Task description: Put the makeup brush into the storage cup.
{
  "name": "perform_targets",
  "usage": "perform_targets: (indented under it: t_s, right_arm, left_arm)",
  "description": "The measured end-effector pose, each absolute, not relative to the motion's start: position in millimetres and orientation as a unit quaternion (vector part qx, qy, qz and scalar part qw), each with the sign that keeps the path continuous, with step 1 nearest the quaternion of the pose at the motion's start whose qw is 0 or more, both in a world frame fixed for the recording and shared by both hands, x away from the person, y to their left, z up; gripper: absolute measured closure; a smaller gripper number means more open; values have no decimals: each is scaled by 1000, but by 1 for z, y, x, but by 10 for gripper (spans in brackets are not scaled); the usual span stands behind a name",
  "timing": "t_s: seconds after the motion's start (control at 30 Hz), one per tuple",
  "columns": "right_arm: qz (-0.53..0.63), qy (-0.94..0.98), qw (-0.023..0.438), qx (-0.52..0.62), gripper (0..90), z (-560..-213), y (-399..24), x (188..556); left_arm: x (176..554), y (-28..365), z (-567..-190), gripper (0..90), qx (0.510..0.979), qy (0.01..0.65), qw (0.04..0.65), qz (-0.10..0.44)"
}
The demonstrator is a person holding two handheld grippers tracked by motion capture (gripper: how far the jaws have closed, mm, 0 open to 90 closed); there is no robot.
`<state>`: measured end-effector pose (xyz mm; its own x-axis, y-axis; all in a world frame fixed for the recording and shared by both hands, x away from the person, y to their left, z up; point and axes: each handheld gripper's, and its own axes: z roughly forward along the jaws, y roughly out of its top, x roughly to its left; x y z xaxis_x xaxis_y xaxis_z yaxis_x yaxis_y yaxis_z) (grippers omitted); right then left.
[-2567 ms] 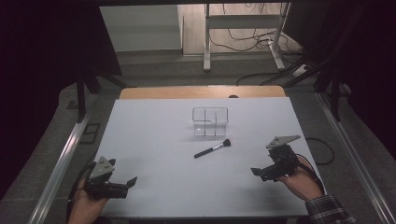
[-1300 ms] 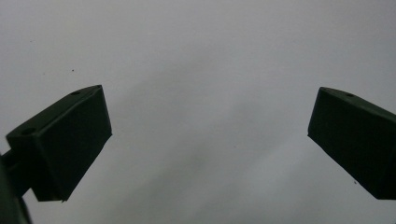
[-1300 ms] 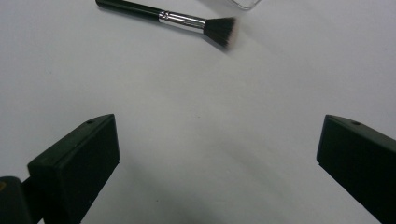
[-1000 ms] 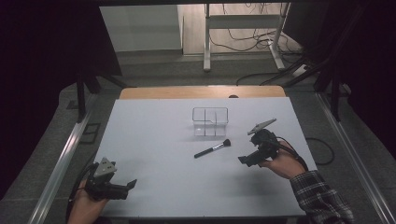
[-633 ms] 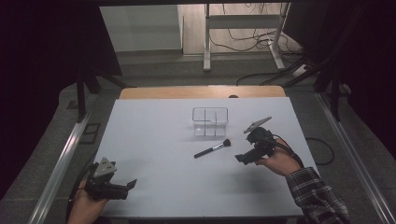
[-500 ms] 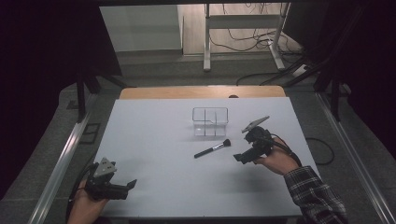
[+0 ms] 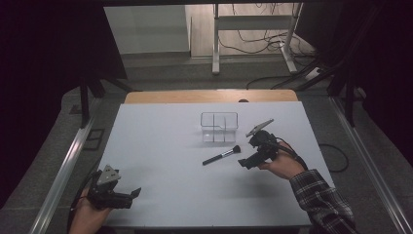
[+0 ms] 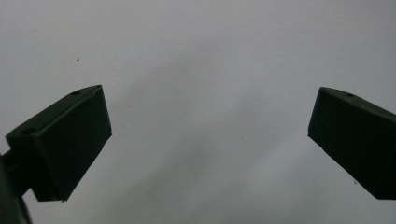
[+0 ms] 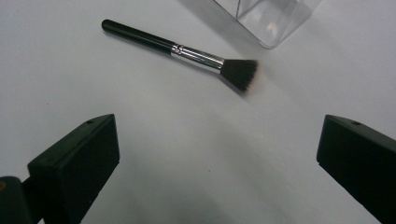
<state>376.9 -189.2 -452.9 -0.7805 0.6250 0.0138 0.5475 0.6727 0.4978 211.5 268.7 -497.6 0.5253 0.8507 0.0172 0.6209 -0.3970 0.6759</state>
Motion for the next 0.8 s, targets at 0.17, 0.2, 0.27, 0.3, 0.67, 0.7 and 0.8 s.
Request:
perform_targets:
  t_s: [0.17, 0.2, 0.27, 0.3, 0.67, 0.7, 0.8]
  right_arm:
    - [242, 915, 76, 312, 0, -455, -182, 380]
    - [241, 916, 75, 312, 0, -455, -181, 381]
    - [242, 916, 75, 310, 0, -456, -180, 381]
    - [240, 917, 74, 309, 0, -456, -179, 382]
    - [233, 924, 71, 296, 0, -458, -163, 388]
    - [233, 924, 71, 296, 0, -458, -163, 388]
    - [230, 925, 71, 295, 0, -459, -160, 389]
  left_arm:
    - [212, 268, -498, 0, 818, 449, 310, 183]
    - [212, 268, -498, 0, 818, 449, 310, 183]
    - [212, 268, -498, 0, 819, 449, 310, 182]
    - [212, 268, -498, 0, 819, 448, 309, 181]
    - [213, 268, -499, 0, 820, 447, 309, 179]
    - [213, 268, -499, 0, 820, 446, 309, 179]
    - [213, 268, -499, 0, 821, 446, 310, 178]
